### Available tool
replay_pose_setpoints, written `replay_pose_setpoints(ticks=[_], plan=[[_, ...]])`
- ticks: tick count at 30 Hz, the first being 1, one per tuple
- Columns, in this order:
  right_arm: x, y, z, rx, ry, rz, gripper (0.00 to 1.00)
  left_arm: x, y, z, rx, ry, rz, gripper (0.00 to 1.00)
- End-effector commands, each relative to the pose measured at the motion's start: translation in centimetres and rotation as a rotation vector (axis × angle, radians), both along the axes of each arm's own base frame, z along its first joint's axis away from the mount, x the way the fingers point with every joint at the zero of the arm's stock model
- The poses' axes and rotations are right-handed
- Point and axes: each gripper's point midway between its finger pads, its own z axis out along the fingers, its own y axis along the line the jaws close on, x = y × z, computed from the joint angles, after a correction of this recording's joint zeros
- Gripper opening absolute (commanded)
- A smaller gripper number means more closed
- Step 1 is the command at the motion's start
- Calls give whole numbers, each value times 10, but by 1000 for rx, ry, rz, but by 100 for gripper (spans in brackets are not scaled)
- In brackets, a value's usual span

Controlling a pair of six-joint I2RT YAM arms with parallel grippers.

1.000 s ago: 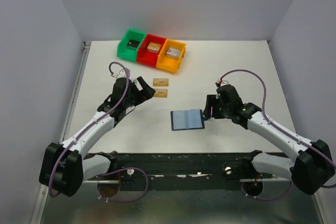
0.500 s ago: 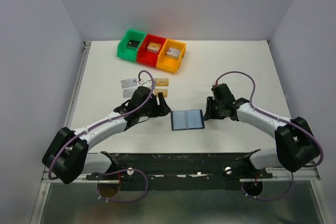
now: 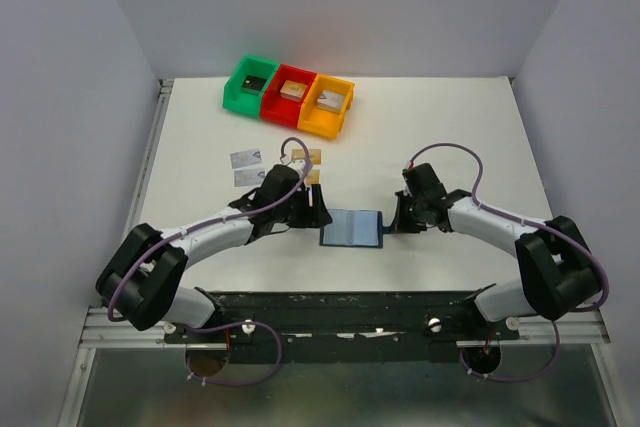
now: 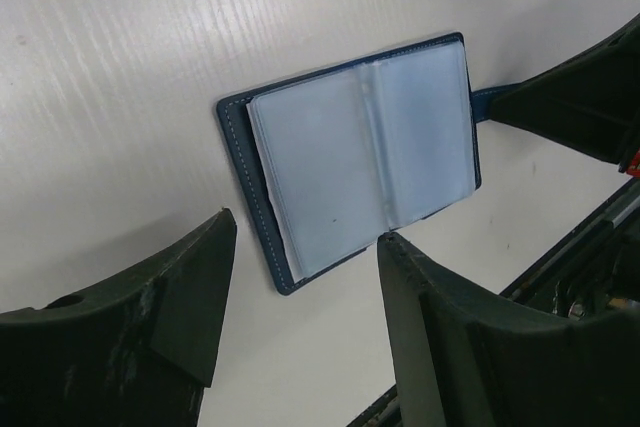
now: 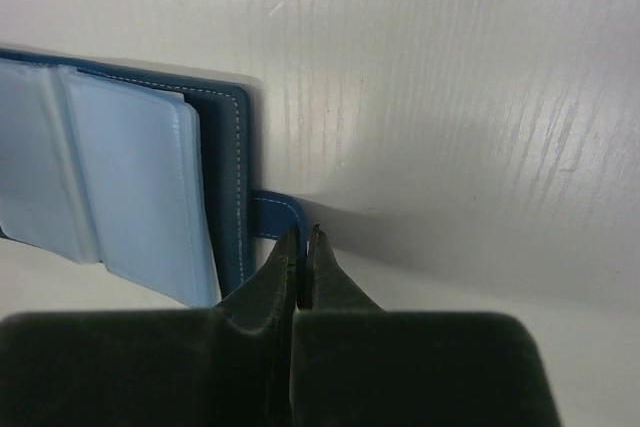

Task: Take the credit cards out of the card holder
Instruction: Place the credit card at the center of the board, then remove the credit card from the card holder.

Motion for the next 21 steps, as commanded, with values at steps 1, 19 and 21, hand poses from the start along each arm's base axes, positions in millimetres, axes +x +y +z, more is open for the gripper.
replay_pose_setpoints(ticks=[1, 19, 21], plan=[[-13, 2, -5, 49, 37, -17, 0, 4, -19, 8, -28, -19, -77, 71], [-13, 5, -4, 63, 31, 1, 0, 2, -37, -15, -1, 34, -136, 71], [-13, 6, -3, 64, 32, 2, 0, 1, -39, -16, 2, 35, -144, 71]])
